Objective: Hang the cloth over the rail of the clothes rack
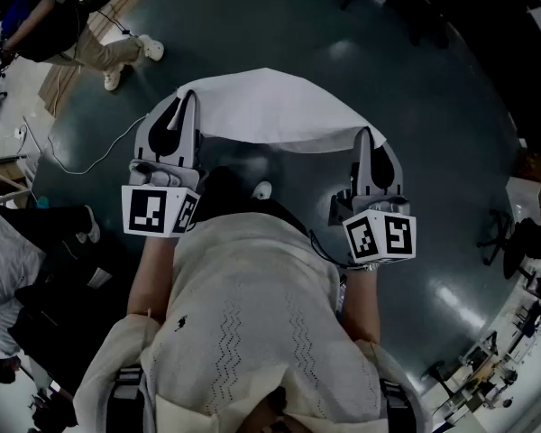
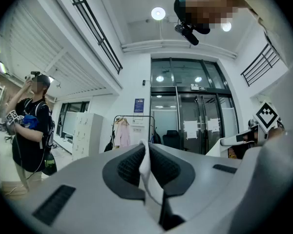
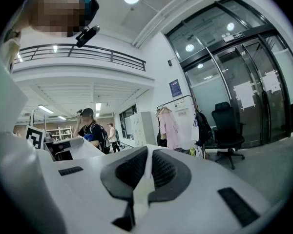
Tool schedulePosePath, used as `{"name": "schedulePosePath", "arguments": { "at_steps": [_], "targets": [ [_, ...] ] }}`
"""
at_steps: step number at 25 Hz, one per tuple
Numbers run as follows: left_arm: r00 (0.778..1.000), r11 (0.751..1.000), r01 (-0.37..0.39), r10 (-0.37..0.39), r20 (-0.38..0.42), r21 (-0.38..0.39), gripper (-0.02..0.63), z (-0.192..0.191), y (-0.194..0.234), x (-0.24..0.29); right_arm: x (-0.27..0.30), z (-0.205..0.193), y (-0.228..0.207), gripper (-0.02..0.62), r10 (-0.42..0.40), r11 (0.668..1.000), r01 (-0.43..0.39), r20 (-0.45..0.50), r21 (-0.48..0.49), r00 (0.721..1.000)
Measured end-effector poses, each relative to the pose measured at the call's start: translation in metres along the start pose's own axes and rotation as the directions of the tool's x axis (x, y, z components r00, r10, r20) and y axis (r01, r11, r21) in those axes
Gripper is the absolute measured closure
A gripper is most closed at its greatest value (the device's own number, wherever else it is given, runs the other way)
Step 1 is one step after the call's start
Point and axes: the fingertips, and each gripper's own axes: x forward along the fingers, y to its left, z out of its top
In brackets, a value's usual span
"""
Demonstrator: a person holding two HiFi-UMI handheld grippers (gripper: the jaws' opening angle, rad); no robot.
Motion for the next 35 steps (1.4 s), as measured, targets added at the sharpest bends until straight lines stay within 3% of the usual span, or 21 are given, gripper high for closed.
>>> {"name": "schedulePosePath", "arguments": {
  "at_steps": [6,12,17,25,29,35],
  "targets": [
    [1.0,1.0,-0.003,0.004,-0.025,0.03,0.578,-0.007,0.013,0.011,0.018,0.008,-0.019,0.575,-0.032,1.0,0.032,0.006,0.0,0.999],
    [0.999,1.0,0.011,-0.011,-0.04,0.01,0.578,-0.023,0.047,0.074,0.078,0.003,-0.031,0.575,-0.061,0.998,0.061,-0.032,-0.009,0.998],
    [0.998,1.0,0.029,-0.029,-0.053,-0.011,0.578,-0.033,0.103,0.137,0.159,0.002,-0.027,0.575,-0.087,0.996,0.086,-0.063,-0.01,0.994],
    [0.995,0.995,0.096,-0.096,-0.001,-0.005,0.578,0.0,0.208,0.234,0.29,0.038,0.015,0.575,-0.11,0.994,0.11,-0.006,-0.022,0.994],
    [0.994,0.994,0.106,-0.105,0.007,-0.019,0.578,0.004,0.253,0.274,0.338,0.041,0.025,0.575,-0.13,0.991,0.13,-0.025,-0.025,0.991],
    [0.993,0.992,0.105,-0.107,-0.038,-0.064,0.578,-0.018,0.274,0.327,0.385,0.039,-0.005,0.575,-0.175,0.985,0.174,-0.07,-0.013,0.982]
  ]
}}
